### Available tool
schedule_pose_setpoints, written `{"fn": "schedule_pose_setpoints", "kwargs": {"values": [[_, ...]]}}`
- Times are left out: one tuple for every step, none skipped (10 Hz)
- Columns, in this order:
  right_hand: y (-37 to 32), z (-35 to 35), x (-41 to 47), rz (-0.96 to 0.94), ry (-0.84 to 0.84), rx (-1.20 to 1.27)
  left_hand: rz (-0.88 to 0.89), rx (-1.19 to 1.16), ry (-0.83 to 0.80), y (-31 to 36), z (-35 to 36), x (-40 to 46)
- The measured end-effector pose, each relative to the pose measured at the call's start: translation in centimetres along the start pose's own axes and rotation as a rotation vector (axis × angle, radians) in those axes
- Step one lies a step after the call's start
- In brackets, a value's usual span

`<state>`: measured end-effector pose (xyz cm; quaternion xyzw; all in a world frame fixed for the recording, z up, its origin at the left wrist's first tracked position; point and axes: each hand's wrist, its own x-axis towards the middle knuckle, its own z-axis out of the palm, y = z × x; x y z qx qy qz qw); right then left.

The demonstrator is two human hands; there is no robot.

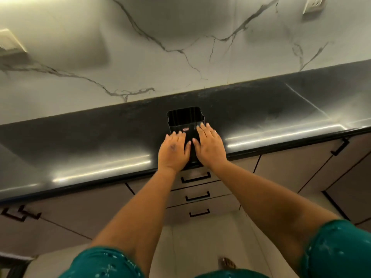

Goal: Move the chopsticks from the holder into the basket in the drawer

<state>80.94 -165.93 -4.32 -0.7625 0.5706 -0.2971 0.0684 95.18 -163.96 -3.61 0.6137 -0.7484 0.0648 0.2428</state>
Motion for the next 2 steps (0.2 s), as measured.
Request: {"fn": "schedule_pose_setpoints", "kwargs": {"values": [[-3.0, -4.5, 5.5, -0.039, 0.119, -0.047, -0.035, 0.062, 0.105, 0.3, -4.6, 5.2], [-4.4, -6.9, 7.9, -0.069, 0.185, -0.077, -0.021, 0.122, 0.161, 0.8, -7.2, 7.6]]}}
